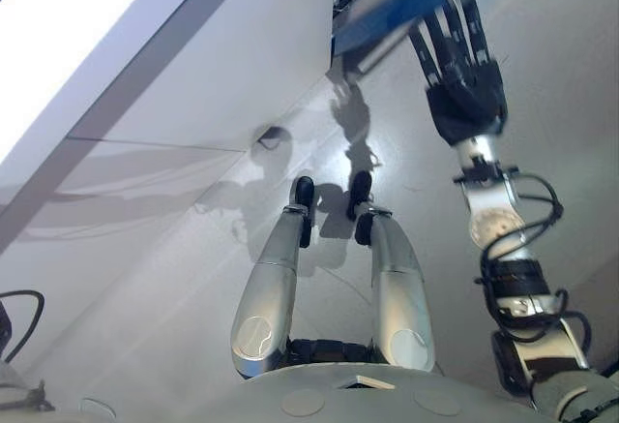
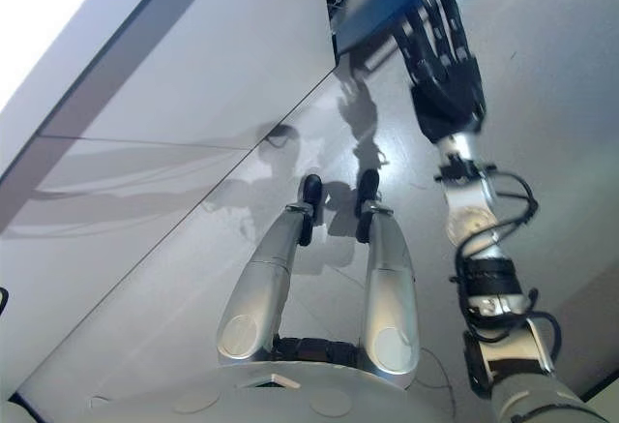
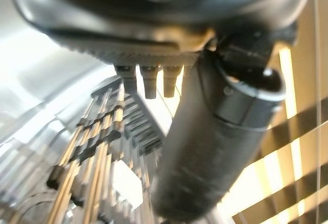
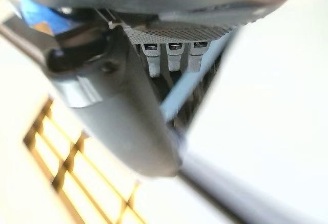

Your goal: Pick up plates and place into dishwasher.

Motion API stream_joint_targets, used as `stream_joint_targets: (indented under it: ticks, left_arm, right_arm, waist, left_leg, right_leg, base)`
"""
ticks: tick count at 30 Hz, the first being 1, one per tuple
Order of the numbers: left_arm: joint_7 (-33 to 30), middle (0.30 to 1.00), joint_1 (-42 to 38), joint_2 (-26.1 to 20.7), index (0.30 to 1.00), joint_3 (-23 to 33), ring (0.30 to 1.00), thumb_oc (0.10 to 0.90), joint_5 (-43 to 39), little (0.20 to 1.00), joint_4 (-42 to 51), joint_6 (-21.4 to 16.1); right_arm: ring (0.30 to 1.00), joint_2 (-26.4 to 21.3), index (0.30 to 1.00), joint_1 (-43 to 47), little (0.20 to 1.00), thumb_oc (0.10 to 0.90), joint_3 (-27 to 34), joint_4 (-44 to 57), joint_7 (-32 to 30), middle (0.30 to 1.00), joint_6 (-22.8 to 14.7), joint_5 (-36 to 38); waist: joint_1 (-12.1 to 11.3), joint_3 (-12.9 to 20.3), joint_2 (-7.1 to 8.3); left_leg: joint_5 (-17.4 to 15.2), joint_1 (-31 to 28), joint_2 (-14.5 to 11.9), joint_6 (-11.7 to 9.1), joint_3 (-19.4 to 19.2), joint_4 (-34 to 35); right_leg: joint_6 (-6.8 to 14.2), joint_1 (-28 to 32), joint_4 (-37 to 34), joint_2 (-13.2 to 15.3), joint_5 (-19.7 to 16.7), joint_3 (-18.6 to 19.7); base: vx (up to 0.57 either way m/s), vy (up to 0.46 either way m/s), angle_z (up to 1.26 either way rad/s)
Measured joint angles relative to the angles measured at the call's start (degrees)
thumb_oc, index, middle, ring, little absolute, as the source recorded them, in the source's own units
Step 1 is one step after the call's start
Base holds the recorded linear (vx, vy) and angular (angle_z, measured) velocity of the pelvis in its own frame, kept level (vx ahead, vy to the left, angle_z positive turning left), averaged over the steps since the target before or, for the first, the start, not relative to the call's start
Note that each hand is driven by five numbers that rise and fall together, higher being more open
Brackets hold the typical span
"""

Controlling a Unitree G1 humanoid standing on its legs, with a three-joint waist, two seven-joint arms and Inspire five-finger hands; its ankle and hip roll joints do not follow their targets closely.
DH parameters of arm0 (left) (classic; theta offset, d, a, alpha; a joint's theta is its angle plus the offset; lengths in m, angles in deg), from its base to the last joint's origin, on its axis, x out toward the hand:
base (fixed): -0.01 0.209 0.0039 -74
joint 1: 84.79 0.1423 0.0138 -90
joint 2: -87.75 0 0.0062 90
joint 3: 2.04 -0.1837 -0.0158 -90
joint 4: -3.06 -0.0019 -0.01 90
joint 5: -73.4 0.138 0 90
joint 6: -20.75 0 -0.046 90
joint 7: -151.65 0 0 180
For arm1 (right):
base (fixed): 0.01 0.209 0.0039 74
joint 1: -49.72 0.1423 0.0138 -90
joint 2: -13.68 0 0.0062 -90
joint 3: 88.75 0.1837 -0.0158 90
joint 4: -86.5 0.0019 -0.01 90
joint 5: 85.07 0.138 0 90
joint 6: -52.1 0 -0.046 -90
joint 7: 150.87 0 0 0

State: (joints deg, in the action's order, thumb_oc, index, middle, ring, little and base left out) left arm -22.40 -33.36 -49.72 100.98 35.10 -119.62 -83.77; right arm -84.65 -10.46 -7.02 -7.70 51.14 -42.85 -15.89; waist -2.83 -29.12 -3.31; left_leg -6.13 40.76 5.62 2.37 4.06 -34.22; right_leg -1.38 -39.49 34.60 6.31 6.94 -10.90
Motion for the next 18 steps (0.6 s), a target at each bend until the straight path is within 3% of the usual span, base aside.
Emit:
stream_joint_targets:
  ticks: [2,6,10,14,18]
  left_arm:
    - [1.24,0.900,-0.31,0.31,0.900,-2.54,0.900,0.800,-0.08,0.900,2.63,0.04]
    - [2.47,0.900,0.26,1.85,0.900,-3.86,0.900,0.800,-2.04,0.900,5.29,0.03]
    - [2.51,0.900,-0.01,3.28,0.900,-4.02,0.900,0.800,-2.08,0.900,2.51,-0.04]
    - [2.15,0.900,2.85,8.93,0.900,-3.49,0.900,0.800,-2.04,0.900,3.21,-0.36]
    - [1.50,0.900,12.32,17.64,0.900,1.58,0.900,0.800,-1.02,0.900,9.90,-3.68]
  right_arm:
    - [0.900,-0.86,0.900,6.38,0.900,0.800,-9.30,5.64,-1.13,0.900,1.70,-3.84]
    - [0.900,-0.67,0.900,3.71,0.900,0.800,-9.26,5.18,-2.39,0.900,0.67,-7.61]
    - [0.900,1.22,0.900,3.63,0.900,0.800,-7.38,2.88,-4.63,0.900,0.54,-14.36]
    - [0.900,7.05,0.900,0.43,0.900,0.800,-0.08,-8.46,-2.90,0.900,-0.36,-20.18]
    - [0.900,7.21,0.900,-12.11,0.900,0.800,12.67,-28.99,0.08,0.900,-3.79,-26.80]
  waist:
    - [-0.88,0.03,-0.04]
    - [-1.79,0.13,-0.84]
    - [-0.25,0.08,-0.89]
    - [-0.18,0.05,-0.83]
    - [-1.06,0.16,-0.68]
  left_leg:
    - [0.95,-0.81,-0.08,-0.68,0.21,-0.40]
    - [1.45,-1.68,0.32,-0.78,0.27,0.54]
    - [1.56,-4.59,0.25,-0.68,0.50,1.63]
    - [1.83,-10.94,0.21,-0.26,0.53,4.81]
    - [2.68,-20.75,0.46,0.84,0.11,12.26]
  right_leg:
    - [-0.98,0.80,1.43,-0.11,1.52,-0.31]
    - [-1.14,1.90,1.77,0.14,2.02,-0.54]
    - [-1.06,5.09,1.20,-0.13,2.92,-0.50]
    - [-0.62,11.40,-1.77,-0.04,3.00,-0.38]
    - [1.22,20.38,-8.68,-0.44,2.31,1.21]
  base:
    - [0.04,-0.026,0.22]
    - [0.03,-0.022,0.19]
    - [0.06,-0.017,0.23]
    - [0.05,-0.005,0.09]
    - [0.09,-0.020,0.02]
